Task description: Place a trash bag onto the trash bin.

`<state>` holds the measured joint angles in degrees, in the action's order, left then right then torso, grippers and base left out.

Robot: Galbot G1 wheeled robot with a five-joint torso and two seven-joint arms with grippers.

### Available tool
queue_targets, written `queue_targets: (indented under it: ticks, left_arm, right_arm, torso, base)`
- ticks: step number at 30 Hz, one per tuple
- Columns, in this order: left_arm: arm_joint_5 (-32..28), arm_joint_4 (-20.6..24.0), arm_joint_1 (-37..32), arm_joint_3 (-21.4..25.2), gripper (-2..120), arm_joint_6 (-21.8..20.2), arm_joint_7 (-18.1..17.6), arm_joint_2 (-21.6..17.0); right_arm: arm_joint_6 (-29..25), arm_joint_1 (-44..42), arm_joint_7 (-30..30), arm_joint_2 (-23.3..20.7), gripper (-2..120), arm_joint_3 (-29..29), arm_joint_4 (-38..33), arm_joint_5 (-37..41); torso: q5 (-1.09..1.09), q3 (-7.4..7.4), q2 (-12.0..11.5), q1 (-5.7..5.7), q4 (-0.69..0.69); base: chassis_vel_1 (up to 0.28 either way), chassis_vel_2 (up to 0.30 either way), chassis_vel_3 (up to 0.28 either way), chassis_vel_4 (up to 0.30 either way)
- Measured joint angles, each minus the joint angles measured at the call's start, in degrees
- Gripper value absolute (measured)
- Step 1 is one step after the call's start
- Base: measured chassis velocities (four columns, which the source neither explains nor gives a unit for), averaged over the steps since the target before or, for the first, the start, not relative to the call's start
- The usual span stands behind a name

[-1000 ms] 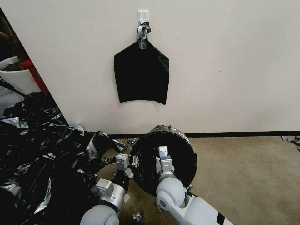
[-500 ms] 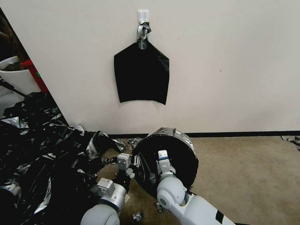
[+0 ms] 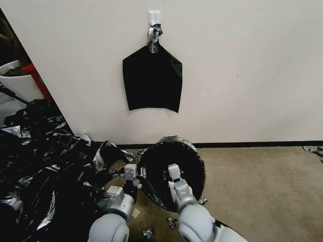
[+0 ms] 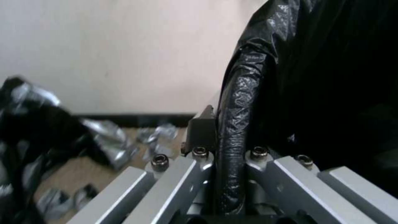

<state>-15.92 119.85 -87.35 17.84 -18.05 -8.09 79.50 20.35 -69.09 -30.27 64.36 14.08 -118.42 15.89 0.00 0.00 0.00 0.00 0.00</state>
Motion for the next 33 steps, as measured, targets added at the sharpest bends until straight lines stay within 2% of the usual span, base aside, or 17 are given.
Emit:
queue_targets:
  ticks: [1,3,4,6,8,9,12,13,16,21,23,24,28,29,33]
  left_arm:
    - [0.0,0.0,0.0,0.0,3,0.0,0.0,0.0]
    - [-3.1,-1.0,1.7,0.0,3,-3.0,-2.8,0.1]
    - [-3.1,-1.0,1.7,0.0,3,-3.0,-2.8,0.1]
    - [-7.8,-1.4,3.8,0.2,3,-7.5,-6.7,0.3]
    - [-15.8,-1.5,6.3,1.0,3,-14.0,-12.0,0.6]
    - [-15.8,-1.5,6.3,1.0,3,-14.0,-12.0,0.6]
    - [-25.0,-1.3,8.9,2.4,3,-22.4,-17.9,0.6]
    - [-25.0,-1.3,8.9,2.4,3,-22.4,-17.9,0.6]
    - [-27.6,-2.0,9.9,2.9,3,-24.7,-21.5,0.1]
    - [-27.5,-2.9,9.3,2.6,3,-24.8,-21.9,-0.1]
    - [-27.5,-3.1,8.5,2.5,10,-24.7,-21.6,-0.3]
    - [-27.5,-3.1,8.5,2.5,10,-24.7,-21.6,-0.3]
    - [-27.6,-1.8,7.2,3.1,30,-24.5,-20.8,-1.0]
    - [-27.6,-1.8,7.2,3.1,30,-24.5,-20.8,-1.0]
    - [-27.3,0.9,5.9,3.7,45,-24.3,-20.4,-1.7]
  right_arm:
    - [0.0,0.0,0.0,0.0,40,0.0,0.0,0.0]
    - [-3.1,-1.6,2.5,-0.5,51,-1.9,-3.3,-1.3]
    - [-3.1,-1.6,2.5,-0.5,51,-1.9,-3.3,-1.3]
    - [-7.4,-3.1,4.8,-0.7,61,-3.9,-5.6,-3.8]
    - [-14.5,-4.8,7.5,0.2,70,-6.8,-6.9,-9.4]
    - [-14.5,-4.8,7.5,0.2,70,-6.8,-6.9,-9.4]
    - [-20.4,-6.7,8.8,3.0,84,-10.9,-7.1,-17.9]
    - [-20.4,-6.7,8.8,3.0,84,-10.9,-7.1,-17.9]
    - [-21.1,-9.0,8.8,5.7,98,-12.1,-7.4,-19.5]
    - [-20.9,-10.0,8.5,6.9,100,-11.9,-6.3,-19.1]
    - [-20.8,-10.2,8.3,7.4,100,-11.7,-5.6,-18.9]
    - [-20.8,-10.2,8.3,7.4,100,-11.7,-5.6,-18.9]
    - [-20.7,-9.6,7.8,8.2,100,-11.6,-4.0,-18.6]
    - [-20.7,-9.6,7.8,8.2,100,-11.6,-4.0,-18.6]
    - [-21.2,-9.4,6.6,8.7,100,-12.0,-2.9,-17.7]
  torso:
    - [0.00,0.00,0.0,0.00,0.00]
    - [0.00,0.00,0.0,0.00,0.00]
    - [0.00,0.00,0.0,0.00,0.00]
    - [0.00,0.00,0.0,0.00,0.00]
    - [0.00,0.00,0.0,0.00,0.00]
    - [0.00,0.00,0.0,0.00,0.00]
    - [0.00,0.00,0.0,0.00,0.00]
    - [0.00,0.00,0.0,0.00,0.00]
    - [0.00,0.00,0.0,0.00,0.00]
    - [0.00,0.00,0.0,0.00,0.00]
    - [-0.01,0.00,0.0,0.00,0.00]
    - [-0.01,0.00,0.0,0.00,0.00]
    - [0.00,0.00,0.0,0.00,0.01]
    - [0.00,0.00,0.0,0.00,0.01]
    - [-0.01,0.00,0.0,0.00,0.00]
  base:
    - [0.000,0.000,0.000,0.000]
    - [0.000,0.000,0.000,0.000]
    - [0.000,0.000,0.000,0.000]
    - [0.000,0.000,0.000,0.000]
    - [0.000,0.000,0.000,0.000]
    - [0.000,0.000,0.000,0.000]
    - [0.000,0.000,0.000,0.000]
    - [0.000,0.000,0.000,0.000]
    - [0.000,0.000,0.000,0.000]
    - [0.000,0.000,0.000,0.000]
    - [0.000,0.000,0.000,0.000]
    - [0.000,0.000,0.000,0.000]
    - [0.000,0.000,0.000,0.000]
    - [0.000,0.000,0.000,0.000]
    - [0.000,0.000,0.000,0.000]
